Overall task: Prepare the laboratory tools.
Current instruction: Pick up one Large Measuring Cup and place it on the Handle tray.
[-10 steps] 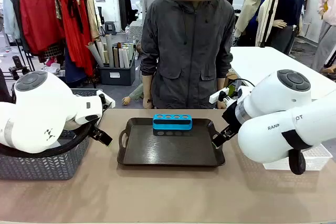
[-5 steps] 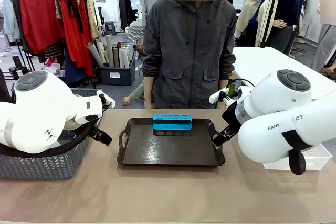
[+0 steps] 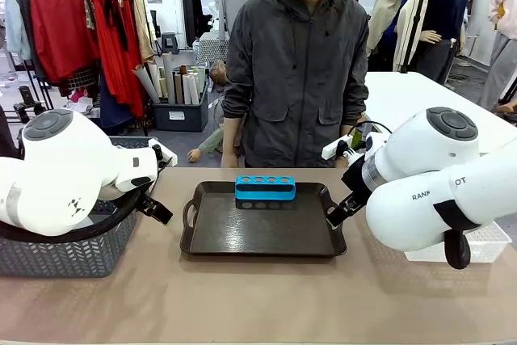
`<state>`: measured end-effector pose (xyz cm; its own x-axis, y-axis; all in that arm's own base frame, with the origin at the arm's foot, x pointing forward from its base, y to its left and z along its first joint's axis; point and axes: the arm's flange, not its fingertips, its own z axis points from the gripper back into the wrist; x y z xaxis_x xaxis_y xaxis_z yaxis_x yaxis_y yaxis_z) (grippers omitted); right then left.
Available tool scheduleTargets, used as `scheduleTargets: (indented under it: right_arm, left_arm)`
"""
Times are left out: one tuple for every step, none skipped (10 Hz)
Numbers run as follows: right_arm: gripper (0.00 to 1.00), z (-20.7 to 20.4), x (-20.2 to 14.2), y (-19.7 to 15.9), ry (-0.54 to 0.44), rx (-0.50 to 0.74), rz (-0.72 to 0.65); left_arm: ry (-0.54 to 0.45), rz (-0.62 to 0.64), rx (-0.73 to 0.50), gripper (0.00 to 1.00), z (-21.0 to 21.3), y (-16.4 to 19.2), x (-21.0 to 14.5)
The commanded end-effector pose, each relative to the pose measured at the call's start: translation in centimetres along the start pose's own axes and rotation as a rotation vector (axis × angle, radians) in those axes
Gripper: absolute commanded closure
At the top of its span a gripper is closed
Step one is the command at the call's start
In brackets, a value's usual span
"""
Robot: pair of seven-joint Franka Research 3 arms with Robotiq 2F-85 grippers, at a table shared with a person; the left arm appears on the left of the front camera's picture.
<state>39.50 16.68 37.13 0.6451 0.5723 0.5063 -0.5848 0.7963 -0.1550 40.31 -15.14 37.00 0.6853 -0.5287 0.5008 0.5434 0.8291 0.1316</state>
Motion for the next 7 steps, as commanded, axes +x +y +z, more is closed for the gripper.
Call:
scheduleTargets:
  right_arm:
    - [0.00,0.00,0.00,-0.01,0.000,0.000,-0.001]
    - [0.00,0.00,0.00,-0.01,0.000,0.000,-0.001]
    - [0.00,0.00,0.00,-0.01,0.000,0.000,-0.001]
    - [0.00,0.00,0.00,-0.01,0.000,0.000,-0.001]
    - [0.00,0.00,0.00,-0.01,0.000,0.000,-0.001]
    - [0.00,0.00,0.00,-0.01,0.000,0.000,-0.001]
    - [0.00,0.00,0.00,-0.01,0.000,0.000,-0.001]
  left_arm:
    - [0.000,0.000,0.000,0.00,0.01,0.00,0.00]
    - [0.000,0.000,0.000,0.00,0.01,0.00,0.00]
    - [0.000,0.000,0.000,0.00,0.01,0.00,0.00]
    - [0.000,0.000,0.000,0.00,0.01,0.00,0.00]
    - [0.000,0.000,0.000,0.00,0.01,0.00,0.00]
    - [0.000,0.000,0.000,0.00,0.01,0.00,0.00]
    - [0.000,0.000,0.000,0.00,0.01,0.00,0.00]
